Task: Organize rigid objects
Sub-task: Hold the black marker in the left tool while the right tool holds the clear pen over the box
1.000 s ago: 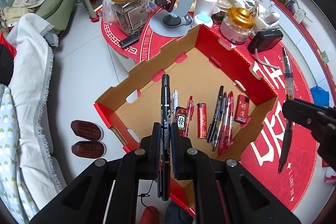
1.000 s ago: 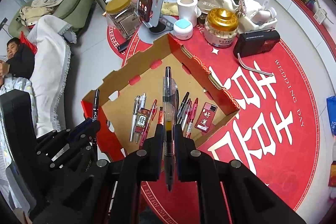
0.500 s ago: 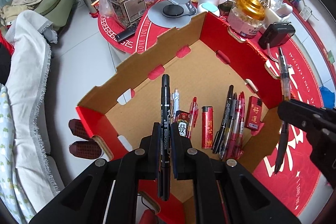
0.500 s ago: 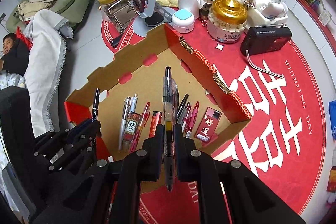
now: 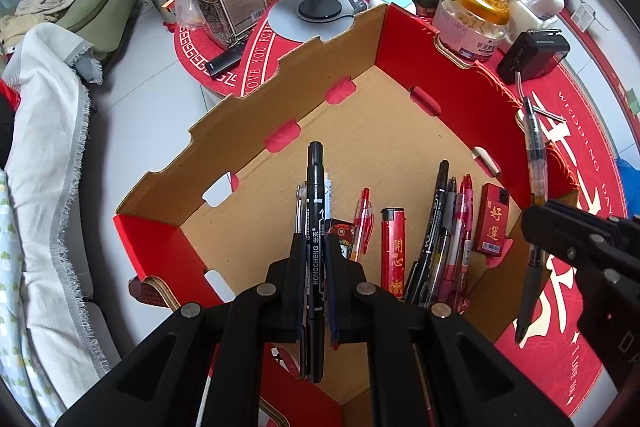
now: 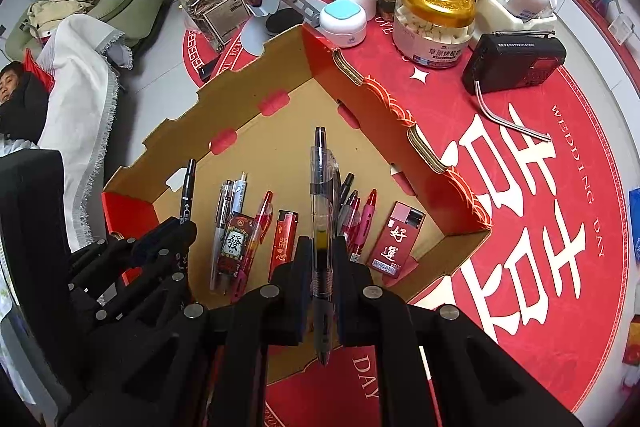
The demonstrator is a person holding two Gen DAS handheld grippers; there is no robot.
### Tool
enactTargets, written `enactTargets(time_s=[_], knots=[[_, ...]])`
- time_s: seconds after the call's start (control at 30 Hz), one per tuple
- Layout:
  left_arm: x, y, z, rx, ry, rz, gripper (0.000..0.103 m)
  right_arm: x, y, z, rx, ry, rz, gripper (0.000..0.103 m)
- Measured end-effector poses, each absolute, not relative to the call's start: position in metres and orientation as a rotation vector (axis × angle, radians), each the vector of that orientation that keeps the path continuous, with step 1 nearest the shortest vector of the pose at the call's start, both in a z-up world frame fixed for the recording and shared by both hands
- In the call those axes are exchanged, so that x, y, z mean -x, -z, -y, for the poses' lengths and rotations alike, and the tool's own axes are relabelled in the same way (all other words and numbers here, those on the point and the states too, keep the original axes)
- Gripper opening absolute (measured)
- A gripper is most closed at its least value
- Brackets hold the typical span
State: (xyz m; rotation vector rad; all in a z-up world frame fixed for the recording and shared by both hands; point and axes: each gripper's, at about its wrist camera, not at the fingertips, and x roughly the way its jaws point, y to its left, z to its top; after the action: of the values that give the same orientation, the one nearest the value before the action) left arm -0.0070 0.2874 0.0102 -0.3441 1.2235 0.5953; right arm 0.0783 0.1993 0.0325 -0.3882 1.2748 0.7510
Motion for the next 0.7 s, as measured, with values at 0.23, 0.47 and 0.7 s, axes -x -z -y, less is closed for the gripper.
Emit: enactTargets(time_s=[0.23, 0.47, 0.7], knots=[[0.004, -0.004, -0.288, 0.344, -0.592, -1.233, 0.009, -0.08, -0.027, -0.203, 0.392, -0.75, -1.282, 0.011], [0.003, 0.002, -0.29, 0.343, -0.588, -1.245, 0.009, -0.081, -0.02, -0.206, 0.4, -0.746, -1.293, 0.011], [-0.002, 0.01, -0.291, 0.331, -0.575, -1.257, 0.009, -0.084, -0.013, -0.208, 0.397, -0.734, -1.302, 0.011]])
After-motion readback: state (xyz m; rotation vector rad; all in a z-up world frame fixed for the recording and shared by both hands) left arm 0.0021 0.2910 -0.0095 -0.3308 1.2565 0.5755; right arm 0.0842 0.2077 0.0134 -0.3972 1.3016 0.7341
